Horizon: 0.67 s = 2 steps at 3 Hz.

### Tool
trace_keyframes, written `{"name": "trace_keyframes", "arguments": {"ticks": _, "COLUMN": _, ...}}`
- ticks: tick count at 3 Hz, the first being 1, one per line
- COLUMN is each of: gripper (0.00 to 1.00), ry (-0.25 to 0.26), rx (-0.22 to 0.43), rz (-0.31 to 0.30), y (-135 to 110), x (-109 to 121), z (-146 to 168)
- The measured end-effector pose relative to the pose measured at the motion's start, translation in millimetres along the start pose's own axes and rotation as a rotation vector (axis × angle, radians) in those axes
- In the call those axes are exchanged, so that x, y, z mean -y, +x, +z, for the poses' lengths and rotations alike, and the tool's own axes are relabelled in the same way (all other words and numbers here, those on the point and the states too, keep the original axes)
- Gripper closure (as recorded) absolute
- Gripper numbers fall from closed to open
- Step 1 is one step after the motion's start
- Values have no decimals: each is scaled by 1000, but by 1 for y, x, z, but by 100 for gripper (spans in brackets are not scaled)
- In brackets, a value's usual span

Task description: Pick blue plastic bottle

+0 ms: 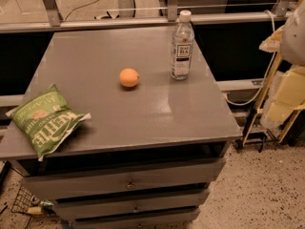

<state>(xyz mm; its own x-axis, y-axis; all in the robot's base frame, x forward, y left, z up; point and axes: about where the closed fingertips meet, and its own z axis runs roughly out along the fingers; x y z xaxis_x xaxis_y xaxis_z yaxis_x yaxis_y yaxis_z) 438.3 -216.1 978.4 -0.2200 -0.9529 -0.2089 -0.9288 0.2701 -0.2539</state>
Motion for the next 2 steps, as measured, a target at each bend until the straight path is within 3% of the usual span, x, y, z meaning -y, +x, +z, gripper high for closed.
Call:
{"name": "trace_keyframes", "arguments": {"ticks": 1, "gripper": 0, "ry": 0, "rx": 0, "rz": 0, "y": 0, "x": 0, "z": 0}}
{"name": "trace_keyframes", "arguments": {"ticks": 2, "gripper": 0, "ry": 14, "rx": 69, "rz": 48, "y": 0, "x": 23, "z": 18}}
